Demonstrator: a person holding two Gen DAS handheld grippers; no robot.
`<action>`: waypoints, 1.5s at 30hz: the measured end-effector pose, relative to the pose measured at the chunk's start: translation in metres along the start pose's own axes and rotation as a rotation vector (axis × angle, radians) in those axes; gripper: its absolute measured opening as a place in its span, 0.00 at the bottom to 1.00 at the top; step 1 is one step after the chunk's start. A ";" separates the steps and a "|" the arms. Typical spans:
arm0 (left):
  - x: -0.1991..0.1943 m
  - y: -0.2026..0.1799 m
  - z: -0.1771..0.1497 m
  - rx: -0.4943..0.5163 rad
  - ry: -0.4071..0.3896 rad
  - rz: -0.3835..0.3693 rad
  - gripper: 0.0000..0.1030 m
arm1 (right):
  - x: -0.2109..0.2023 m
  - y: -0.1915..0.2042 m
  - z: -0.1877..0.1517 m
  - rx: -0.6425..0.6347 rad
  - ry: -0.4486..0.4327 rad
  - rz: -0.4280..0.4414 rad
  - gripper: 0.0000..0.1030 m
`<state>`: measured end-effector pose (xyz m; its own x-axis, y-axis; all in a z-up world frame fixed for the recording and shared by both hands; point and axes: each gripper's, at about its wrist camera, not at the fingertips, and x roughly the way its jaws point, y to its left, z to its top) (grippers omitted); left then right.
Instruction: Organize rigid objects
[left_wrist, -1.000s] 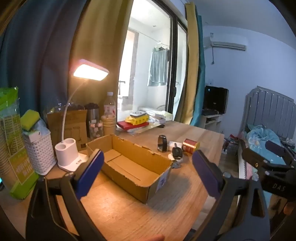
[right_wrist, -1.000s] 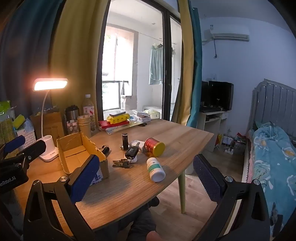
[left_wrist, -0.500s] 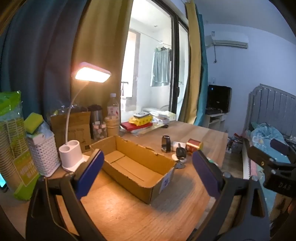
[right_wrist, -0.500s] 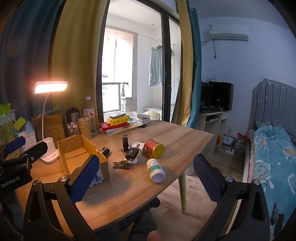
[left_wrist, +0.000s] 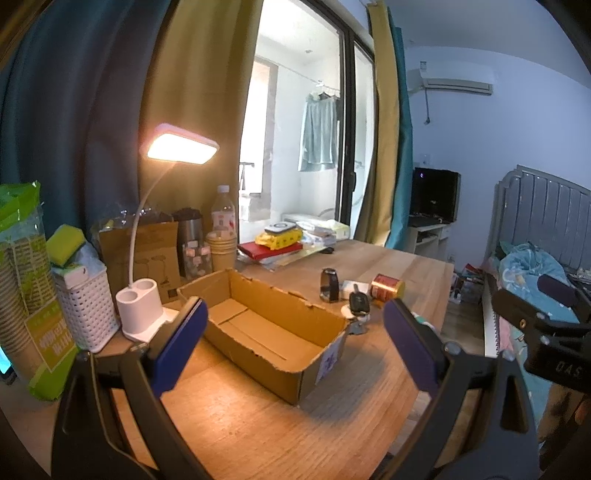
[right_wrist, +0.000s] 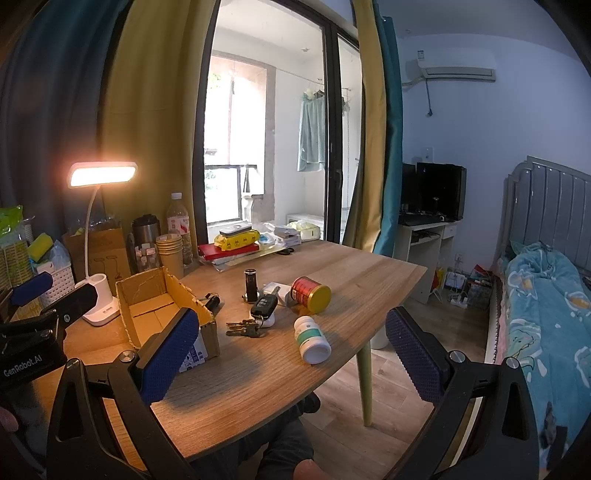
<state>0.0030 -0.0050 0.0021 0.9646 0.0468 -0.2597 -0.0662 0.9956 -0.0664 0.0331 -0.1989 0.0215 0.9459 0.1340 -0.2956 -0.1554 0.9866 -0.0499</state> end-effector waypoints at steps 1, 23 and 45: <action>0.000 0.001 0.000 -0.003 0.000 -0.002 0.94 | -0.001 0.000 0.000 0.000 0.000 -0.001 0.99; -0.003 -0.005 0.000 -0.004 0.003 -0.023 0.94 | -0.001 0.000 0.000 0.001 0.000 -0.001 0.99; -0.005 -0.006 0.000 -0.007 0.005 -0.026 0.94 | 0.001 -0.001 0.001 0.001 -0.002 -0.003 0.99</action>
<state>-0.0017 -0.0111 0.0036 0.9647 0.0202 -0.2624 -0.0426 0.9959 -0.0801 0.0349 -0.1996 0.0221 0.9469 0.1311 -0.2935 -0.1522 0.9871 -0.0503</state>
